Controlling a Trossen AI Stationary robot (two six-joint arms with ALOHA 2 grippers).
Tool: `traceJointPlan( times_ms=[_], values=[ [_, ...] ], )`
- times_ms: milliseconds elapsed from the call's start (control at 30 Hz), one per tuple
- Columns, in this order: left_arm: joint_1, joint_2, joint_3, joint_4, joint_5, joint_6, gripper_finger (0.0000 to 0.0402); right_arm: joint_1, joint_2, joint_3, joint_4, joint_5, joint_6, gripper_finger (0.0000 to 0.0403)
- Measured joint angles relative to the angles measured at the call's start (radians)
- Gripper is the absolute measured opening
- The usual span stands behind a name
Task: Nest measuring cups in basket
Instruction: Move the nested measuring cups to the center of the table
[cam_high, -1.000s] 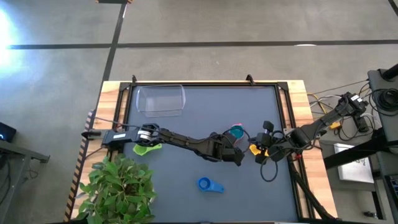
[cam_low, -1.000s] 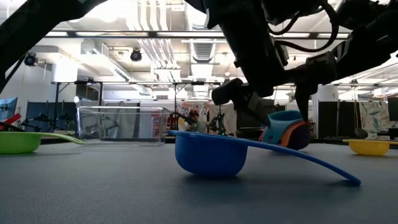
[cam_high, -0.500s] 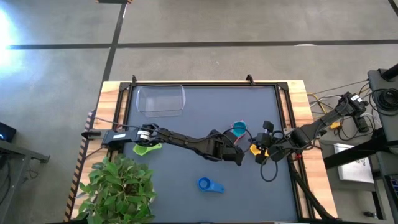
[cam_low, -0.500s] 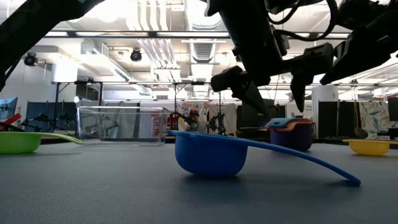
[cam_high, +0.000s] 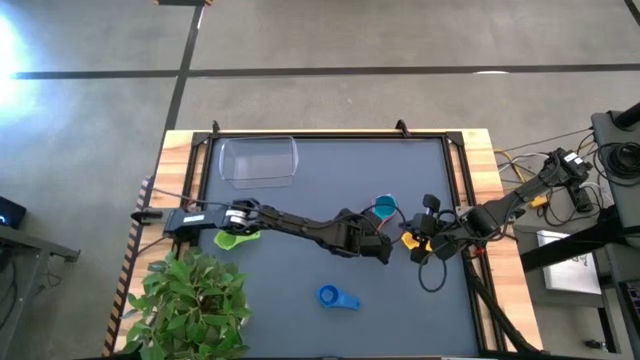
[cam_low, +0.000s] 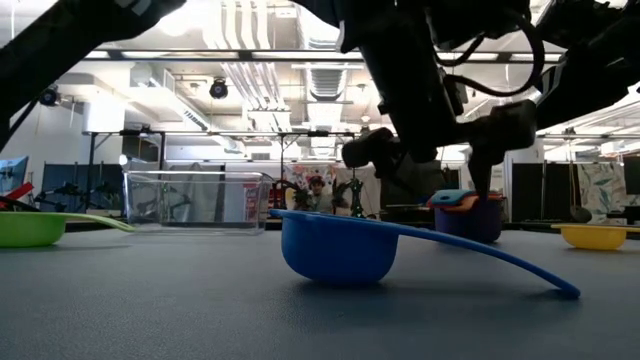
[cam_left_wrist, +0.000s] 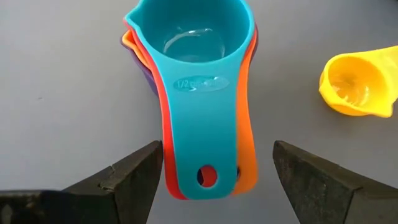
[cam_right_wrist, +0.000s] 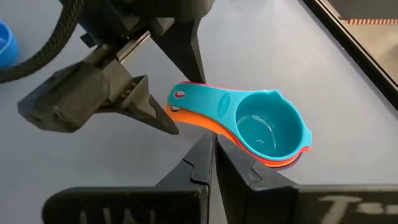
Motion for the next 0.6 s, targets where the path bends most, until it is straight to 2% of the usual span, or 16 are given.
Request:
traceJointPlan(
  times_ms=[333, 600],
  values=[
    [0.018, 0.003, 0.0, 0.003, 0.02, 0.018, 0.0281, 0.0, 0.0, -0.006, 0.0, 0.003, 0.0, 0.0009],
    [0.034, 0.009, -0.001, 0.005, 0.037, 0.041, 0.0228, 0.0, 0.0, -0.006, 0.0, 0.003, 0.0, 0.0009]
  ],
)
